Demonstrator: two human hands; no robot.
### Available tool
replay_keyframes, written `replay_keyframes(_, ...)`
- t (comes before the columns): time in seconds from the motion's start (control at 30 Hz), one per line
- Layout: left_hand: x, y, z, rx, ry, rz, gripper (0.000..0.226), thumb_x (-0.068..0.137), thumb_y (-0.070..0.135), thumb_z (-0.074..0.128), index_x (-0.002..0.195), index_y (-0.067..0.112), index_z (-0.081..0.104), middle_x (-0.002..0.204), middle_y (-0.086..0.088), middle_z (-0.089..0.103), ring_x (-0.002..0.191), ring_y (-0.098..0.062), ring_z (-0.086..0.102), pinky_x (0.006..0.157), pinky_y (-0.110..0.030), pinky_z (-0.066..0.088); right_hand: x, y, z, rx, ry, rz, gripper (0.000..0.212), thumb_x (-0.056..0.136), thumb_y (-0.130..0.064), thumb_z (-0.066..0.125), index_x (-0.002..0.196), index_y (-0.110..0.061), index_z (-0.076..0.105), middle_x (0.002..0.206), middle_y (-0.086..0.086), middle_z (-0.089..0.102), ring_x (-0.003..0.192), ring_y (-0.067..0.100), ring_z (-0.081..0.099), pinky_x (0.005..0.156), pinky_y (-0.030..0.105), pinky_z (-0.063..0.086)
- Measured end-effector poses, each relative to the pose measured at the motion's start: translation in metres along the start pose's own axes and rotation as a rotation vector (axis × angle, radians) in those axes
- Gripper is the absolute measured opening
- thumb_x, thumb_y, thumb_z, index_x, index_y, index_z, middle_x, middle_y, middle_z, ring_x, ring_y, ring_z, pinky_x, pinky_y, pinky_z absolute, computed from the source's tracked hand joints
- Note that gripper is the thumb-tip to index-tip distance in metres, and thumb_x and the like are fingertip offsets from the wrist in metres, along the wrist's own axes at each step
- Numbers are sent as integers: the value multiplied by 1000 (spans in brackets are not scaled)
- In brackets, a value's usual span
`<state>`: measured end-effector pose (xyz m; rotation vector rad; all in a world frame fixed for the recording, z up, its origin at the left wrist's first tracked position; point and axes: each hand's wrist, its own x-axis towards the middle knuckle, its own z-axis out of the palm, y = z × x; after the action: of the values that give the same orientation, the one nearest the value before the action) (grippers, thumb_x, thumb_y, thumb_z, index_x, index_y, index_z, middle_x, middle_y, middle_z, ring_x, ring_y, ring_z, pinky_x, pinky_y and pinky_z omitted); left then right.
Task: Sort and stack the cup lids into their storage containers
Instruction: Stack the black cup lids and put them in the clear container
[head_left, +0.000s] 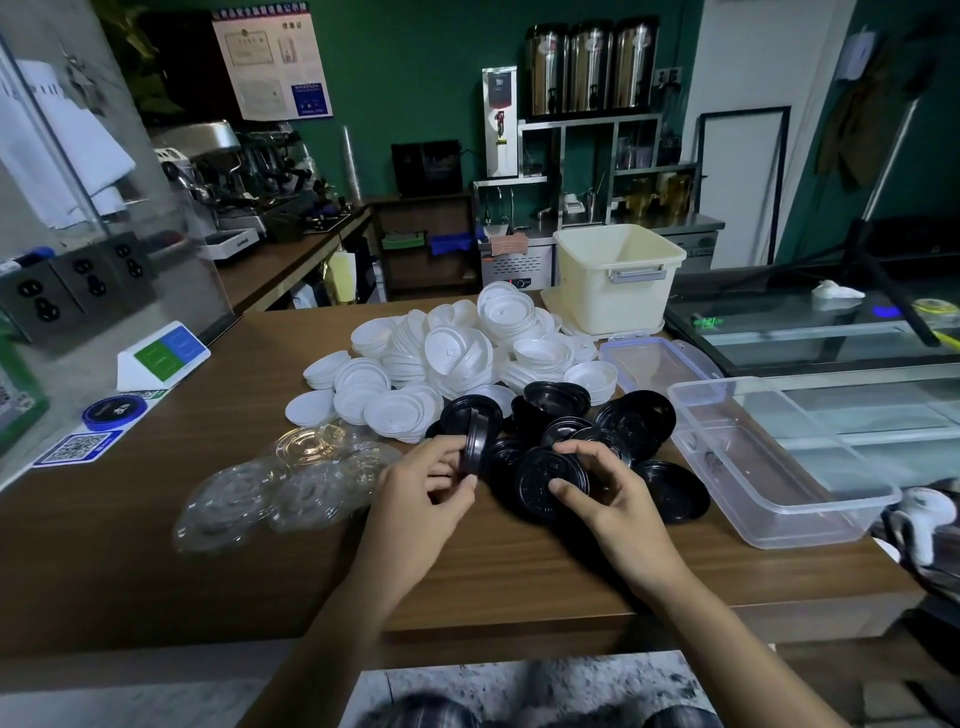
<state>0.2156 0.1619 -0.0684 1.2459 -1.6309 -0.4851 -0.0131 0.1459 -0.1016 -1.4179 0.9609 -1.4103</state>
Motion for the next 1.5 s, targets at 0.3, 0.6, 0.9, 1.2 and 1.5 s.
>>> replay_keyframes(0.3, -22, 17, 28, -722, -24, -293, 35, 99, -4, 62, 129, 14, 69, 121, -8, 75, 112, -21, 73, 84, -34, 62, 0, -4, 2, 12, -10, 5, 21, 103, -10, 65, 122, -14, 71, 123, -1, 75, 123, 14, 66, 106, 18, 45)
replay_keyframes(0.6, -27, 2, 58, -448, 59, -265, 35, 91, 10, 78, 108, 40, 80, 90, 7, 72, 82, -14, 74, 77, -42, 64, -1, -7, 1, 162, -35, 82, 22, 101, -28, 68, 118, -17, 75, 124, 2, 75, 122, 16, 67, 109, 32, 48)
replay_keyframes(0.9, -26, -3, 56, -290, 46, -175, 59, 88, 57, 67, 135, 22, 70, 132, 17, 70, 127, -4, 64, 111, -37, 50, -2, -6, -2, 159, -114, 62, 40, 100, -11, 65, 139, -17, 65, 135, 3, 72, 132, 20, 64, 112, 31, 49)
replay_keyframes(1.2, -29, -3, 49, -259, 51, -196, 38, 86, 32, 84, 119, 47, 70, 105, 4, 78, 97, -9, 75, 92, -35, 61, -4, -8, -3, 96, -168, 52, 39, 102, -4, 62, 139, -15, 64, 131, 4, 74, 126, 17, 67, 103, 25, 52)
replay_keyframes(1.5, -44, -32, -40, 400, -76, 59, 47, 79, 56, 83, 119, 32, 74, 128, 25, 60, 121, 1, 56, 107, -22, 40, -4, -10, 3, 19, -159, 13, 28, 98, 0, 68, 122, -13, 72, 120, -3, 77, 118, 9, 69, 97, 18, 50)
